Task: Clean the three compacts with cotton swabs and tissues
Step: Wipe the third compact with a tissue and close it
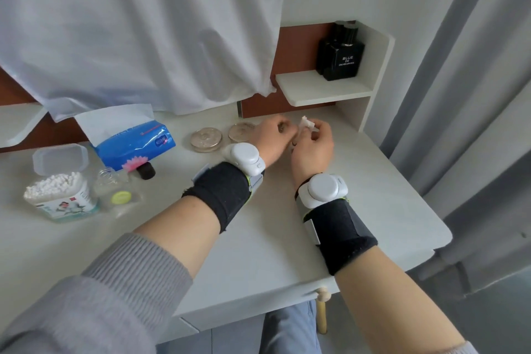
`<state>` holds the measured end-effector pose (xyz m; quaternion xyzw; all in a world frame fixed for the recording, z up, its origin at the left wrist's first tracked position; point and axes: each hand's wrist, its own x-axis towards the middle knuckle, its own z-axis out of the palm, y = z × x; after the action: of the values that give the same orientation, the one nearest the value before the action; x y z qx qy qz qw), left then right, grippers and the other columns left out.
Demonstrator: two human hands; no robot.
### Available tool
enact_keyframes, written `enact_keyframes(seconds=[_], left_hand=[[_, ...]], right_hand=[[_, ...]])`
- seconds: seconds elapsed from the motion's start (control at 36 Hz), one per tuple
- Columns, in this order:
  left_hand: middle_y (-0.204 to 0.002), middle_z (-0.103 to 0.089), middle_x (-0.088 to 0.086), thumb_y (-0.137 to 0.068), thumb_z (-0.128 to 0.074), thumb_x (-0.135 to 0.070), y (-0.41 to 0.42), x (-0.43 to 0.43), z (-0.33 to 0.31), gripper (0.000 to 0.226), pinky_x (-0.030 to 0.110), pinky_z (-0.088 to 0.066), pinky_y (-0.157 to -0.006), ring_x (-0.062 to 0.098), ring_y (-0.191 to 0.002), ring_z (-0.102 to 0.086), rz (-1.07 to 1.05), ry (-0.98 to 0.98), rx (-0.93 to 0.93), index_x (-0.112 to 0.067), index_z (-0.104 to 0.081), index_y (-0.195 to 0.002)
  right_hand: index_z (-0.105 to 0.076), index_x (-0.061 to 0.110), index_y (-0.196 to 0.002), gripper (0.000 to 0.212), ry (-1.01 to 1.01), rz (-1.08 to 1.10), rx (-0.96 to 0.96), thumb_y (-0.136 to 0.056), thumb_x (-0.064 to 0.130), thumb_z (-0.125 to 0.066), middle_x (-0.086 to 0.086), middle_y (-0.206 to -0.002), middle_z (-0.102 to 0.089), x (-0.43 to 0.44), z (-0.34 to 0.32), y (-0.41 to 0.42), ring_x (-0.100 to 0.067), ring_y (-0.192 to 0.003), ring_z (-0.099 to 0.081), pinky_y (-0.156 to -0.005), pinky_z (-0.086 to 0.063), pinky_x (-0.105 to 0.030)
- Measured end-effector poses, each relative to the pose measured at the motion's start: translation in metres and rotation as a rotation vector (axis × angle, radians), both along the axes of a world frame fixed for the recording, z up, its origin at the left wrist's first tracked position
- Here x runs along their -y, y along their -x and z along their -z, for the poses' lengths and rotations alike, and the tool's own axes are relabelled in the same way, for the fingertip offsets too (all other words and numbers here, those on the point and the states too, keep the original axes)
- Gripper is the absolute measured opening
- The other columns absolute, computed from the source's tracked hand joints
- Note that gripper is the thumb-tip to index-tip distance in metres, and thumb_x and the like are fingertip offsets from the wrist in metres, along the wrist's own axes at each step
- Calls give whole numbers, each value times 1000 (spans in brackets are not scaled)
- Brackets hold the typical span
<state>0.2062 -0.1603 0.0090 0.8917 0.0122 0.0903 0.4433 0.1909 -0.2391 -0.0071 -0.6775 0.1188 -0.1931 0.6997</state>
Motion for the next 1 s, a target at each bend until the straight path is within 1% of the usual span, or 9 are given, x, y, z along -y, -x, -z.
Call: enact_keyframes(seconds=[0.28,0.33,0.42,0.56,0.67,0.75,0.86,0.94,1.0], left_hand=[[-122,-61,9,-90,-63,-33,3,1,6,37,24,-39,-85,23,-105,-60,69,-179,49,-14,-60,-123],[-122,-62,5,-96,-52,-36,8,1,-1,36,23,-38,-86,19,-108,-58,58,-42,44,-12,-60,-122],[-122,-63,4,-101,-34,-43,23,-5,-19,46,28,-38,-100,14,-114,-55,38,417,29,-11,-61,-119],[-142,-50,6,-97,-13,-62,50,-25,-41,72,32,-35,-104,18,-131,-45,119,1037,-149,-13,-47,-138],[-144,-48,7,-89,-11,-73,80,-52,-44,84,38,-31,-110,19,-134,-43,111,1157,-161,-16,-46,-140],[-141,-51,8,-88,-9,-76,110,-71,-46,88,34,-43,-94,18,-122,-54,96,1168,-174,-15,-47,-139],[-122,-61,11,-86,-6,-77,146,-90,-44,92,30,-39,-100,19,-110,-58,196,1176,-234,-9,-54,-127],[-139,-50,9,-83,-7,-80,167,-106,-39,99,34,-32,-110,22,-127,-47,213,1238,-254,-6,-41,-140],[-141,-48,5,-82,-7,-81,181,-121,-37,99,35,-27,-115,22,-133,-41,179,1235,-222,-8,-42,-140]], right_hand=[[-59,16,-106,19,-11,127,-22,-94,14,-44,17,-75,-53,11,0,-1,-17,-79,-56,-70,-41,-25],[-59,16,-106,18,7,135,-8,-94,15,-45,15,-75,-53,11,-3,2,-16,-77,-56,-65,-39,-24],[-62,17,-103,17,58,79,76,-93,15,-48,15,-72,-55,3,-11,16,-12,-74,-55,-63,-39,-20],[-63,26,-95,16,235,-250,291,-90,14,-53,13,-68,-57,-26,-12,53,-6,-64,-51,-62,-41,-22],[-67,18,-103,22,277,-425,441,-86,15,-53,7,-66,-56,-52,-11,87,-11,-60,-49,-59,-43,-25],[-66,15,-96,16,395,-449,502,-87,11,-54,2,-68,-61,-64,-12,102,-17,-61,-53,-60,-46,-33],[-67,10,-91,13,527,-344,374,-87,9,-55,-5,-72,-67,-72,-19,100,-25,-69,-60,-64,-41,-32],[-67,11,-101,19,525,-277,188,-92,17,-51,-8,-89,-71,-70,-31,92,-28,-86,-62,-66,-36,-24],[-66,11,-104,21,495,-264,225,-94,17,-49,-9,-92,-71,-75,-41,105,-27,-87,-62,-69,-38,-25]])
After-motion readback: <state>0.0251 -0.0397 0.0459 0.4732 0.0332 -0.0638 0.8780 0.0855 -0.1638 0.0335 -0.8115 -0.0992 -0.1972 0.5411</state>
